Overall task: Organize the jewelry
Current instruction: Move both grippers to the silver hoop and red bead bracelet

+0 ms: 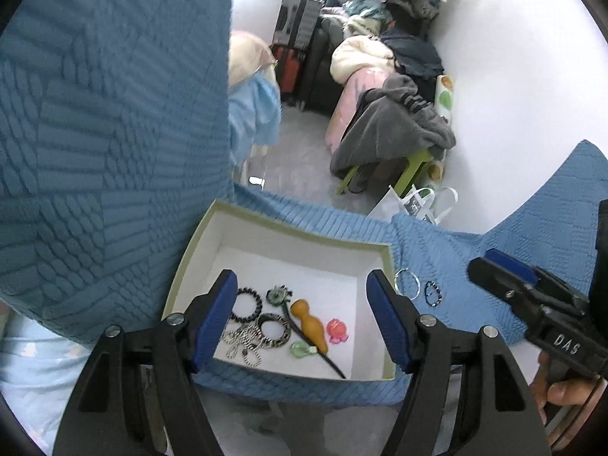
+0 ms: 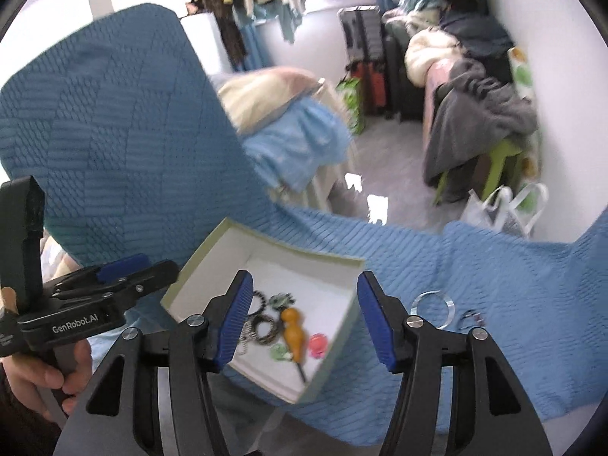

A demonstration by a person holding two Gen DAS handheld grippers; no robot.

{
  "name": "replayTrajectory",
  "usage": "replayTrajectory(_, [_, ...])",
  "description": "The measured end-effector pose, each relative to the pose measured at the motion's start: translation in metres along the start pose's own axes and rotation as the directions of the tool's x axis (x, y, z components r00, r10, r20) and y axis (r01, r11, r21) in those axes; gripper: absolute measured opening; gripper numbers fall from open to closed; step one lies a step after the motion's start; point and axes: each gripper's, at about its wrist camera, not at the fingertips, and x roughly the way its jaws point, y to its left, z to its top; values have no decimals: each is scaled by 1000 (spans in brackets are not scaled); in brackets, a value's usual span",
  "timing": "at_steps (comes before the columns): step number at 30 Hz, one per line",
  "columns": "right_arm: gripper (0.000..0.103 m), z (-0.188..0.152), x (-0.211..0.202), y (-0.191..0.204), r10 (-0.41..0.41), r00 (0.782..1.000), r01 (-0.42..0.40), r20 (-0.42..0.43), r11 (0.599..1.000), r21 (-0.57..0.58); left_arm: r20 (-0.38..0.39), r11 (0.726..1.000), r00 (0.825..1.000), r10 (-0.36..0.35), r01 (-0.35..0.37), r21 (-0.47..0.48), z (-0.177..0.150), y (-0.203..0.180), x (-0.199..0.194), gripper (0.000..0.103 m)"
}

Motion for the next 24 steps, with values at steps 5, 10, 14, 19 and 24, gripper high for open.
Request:
replayTrajectory(5, [56, -1, -25, -22, -32, 998, 32, 48, 999, 16, 20, 999, 1000, -23, 23, 27, 3, -24, -2, 71])
replayTrajectory(10, [55, -10, -44, -56, -82, 993, 77, 83, 995, 70, 29, 997, 998, -62, 60, 56, 0, -51, 4, 70])
replayTrajectory(14, [47, -23, -51, -93, -125, 988, 111, 95, 983, 145, 19, 991, 994, -106, 105, 78, -7, -76, 16, 63])
replayTrajectory(19, [41, -43, -49, -125, -152, 985, 135, 84, 974, 181, -19, 985, 990, -140, 141, 104, -17, -105, 37, 53])
replayTrajectory(24, [34, -66, -32, -157, -151, 988, 138, 41, 965, 224, -75, 977, 983, -168, 176, 120, -30, -131, 67, 39])
